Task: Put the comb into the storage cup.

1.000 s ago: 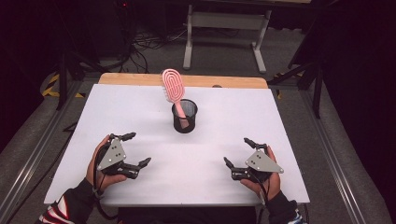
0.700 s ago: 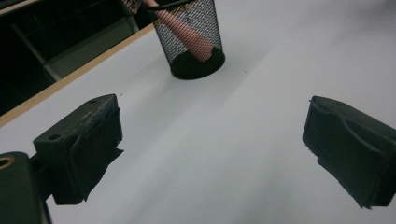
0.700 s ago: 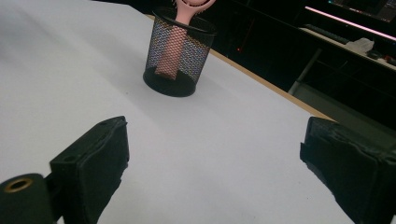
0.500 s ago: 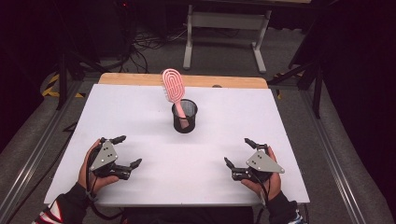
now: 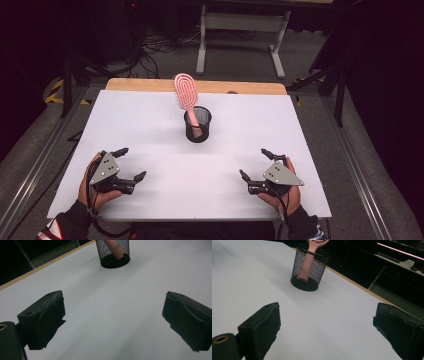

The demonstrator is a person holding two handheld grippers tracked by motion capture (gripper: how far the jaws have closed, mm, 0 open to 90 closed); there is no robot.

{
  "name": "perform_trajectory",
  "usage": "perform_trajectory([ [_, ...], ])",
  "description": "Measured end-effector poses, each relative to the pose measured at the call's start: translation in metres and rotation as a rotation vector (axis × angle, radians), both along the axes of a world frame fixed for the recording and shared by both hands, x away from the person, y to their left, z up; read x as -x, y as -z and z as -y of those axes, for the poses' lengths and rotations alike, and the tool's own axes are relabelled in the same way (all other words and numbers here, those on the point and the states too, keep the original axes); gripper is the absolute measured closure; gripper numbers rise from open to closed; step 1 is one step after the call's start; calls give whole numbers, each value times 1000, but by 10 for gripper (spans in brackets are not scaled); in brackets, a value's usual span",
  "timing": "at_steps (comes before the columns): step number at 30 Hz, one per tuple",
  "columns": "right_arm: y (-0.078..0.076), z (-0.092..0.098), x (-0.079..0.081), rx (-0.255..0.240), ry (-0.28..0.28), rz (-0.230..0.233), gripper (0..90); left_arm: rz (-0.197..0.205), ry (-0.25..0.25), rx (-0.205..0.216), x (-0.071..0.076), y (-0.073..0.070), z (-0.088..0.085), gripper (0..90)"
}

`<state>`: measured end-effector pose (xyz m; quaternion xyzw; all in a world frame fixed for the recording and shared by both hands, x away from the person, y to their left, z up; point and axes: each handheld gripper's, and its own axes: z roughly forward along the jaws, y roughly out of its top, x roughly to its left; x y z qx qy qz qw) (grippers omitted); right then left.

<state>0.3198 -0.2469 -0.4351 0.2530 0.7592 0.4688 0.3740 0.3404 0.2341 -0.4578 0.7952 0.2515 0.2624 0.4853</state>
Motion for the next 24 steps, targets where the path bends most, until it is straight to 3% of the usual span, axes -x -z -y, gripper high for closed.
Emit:
perform_trajectory([
  [17,0,-2,4,9,4,9,80,6,32,-19,0,0,7,54],
  [24,1,-2,3,7,1,6,80,3,28,-7,-1,0,6,54],
])
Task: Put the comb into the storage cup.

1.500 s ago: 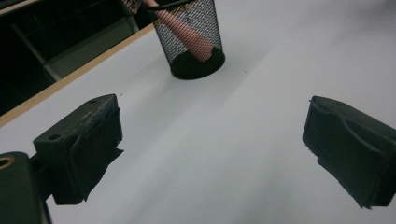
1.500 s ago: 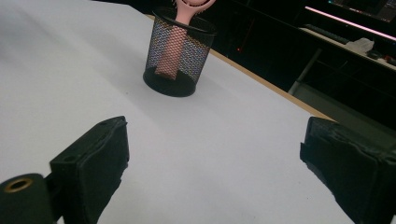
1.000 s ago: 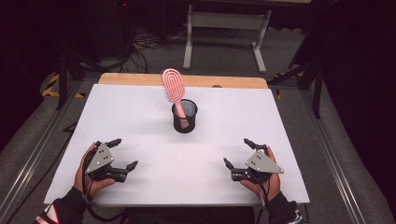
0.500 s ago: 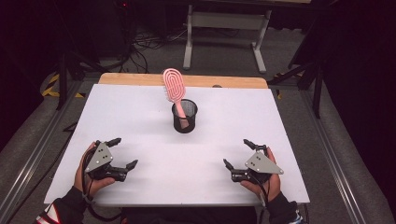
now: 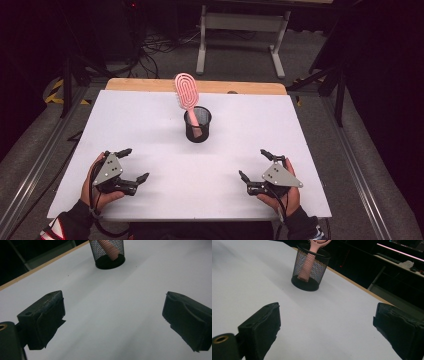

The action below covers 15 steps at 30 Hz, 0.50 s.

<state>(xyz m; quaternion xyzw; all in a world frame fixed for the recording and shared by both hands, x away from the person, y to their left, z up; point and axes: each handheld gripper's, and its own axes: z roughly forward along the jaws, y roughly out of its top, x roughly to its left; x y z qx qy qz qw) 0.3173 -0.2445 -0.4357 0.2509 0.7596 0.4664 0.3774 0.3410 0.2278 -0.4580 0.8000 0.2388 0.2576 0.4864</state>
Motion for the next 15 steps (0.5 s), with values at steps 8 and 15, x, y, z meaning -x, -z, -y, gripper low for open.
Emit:
perform_trajectory([
  [8,0,1,0,-1,0,1,80,1,6,-7,1,0,1,54],
  [15,0,1,0,-1,-1,1,80,3,5,-5,0,-1,0,54],
])
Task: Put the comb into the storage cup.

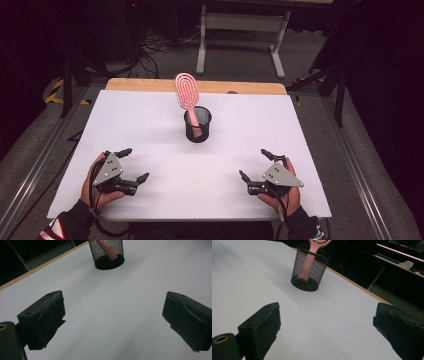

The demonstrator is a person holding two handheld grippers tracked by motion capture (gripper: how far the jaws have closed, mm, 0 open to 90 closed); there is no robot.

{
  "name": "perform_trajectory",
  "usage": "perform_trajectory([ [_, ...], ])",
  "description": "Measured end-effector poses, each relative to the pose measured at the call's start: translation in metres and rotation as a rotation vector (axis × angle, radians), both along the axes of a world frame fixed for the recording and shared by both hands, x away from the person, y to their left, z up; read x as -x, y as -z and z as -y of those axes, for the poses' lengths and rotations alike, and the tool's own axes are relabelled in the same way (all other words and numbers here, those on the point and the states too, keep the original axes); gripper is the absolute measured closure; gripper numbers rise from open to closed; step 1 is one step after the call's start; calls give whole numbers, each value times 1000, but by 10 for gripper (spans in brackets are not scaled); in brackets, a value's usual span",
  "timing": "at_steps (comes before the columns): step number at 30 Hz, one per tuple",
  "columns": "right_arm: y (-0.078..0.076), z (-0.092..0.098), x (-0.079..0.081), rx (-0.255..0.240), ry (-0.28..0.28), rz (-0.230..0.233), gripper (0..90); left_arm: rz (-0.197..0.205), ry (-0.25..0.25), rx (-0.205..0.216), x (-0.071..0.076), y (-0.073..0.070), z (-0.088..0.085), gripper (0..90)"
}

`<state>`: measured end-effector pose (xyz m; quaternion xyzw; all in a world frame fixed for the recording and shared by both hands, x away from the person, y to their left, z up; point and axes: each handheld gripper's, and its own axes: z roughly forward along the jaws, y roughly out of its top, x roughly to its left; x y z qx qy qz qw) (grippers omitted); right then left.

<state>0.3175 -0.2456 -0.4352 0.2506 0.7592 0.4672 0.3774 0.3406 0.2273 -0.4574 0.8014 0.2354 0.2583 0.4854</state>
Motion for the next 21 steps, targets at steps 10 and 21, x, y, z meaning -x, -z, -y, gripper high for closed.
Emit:
perform_trajectory([
  [10,0,1,0,0,2,2,80,-2,2,1,0,0,0,54],
  [21,-1,3,-2,-13,10,1,79,-10,1,3,-3,0,1,52],
])
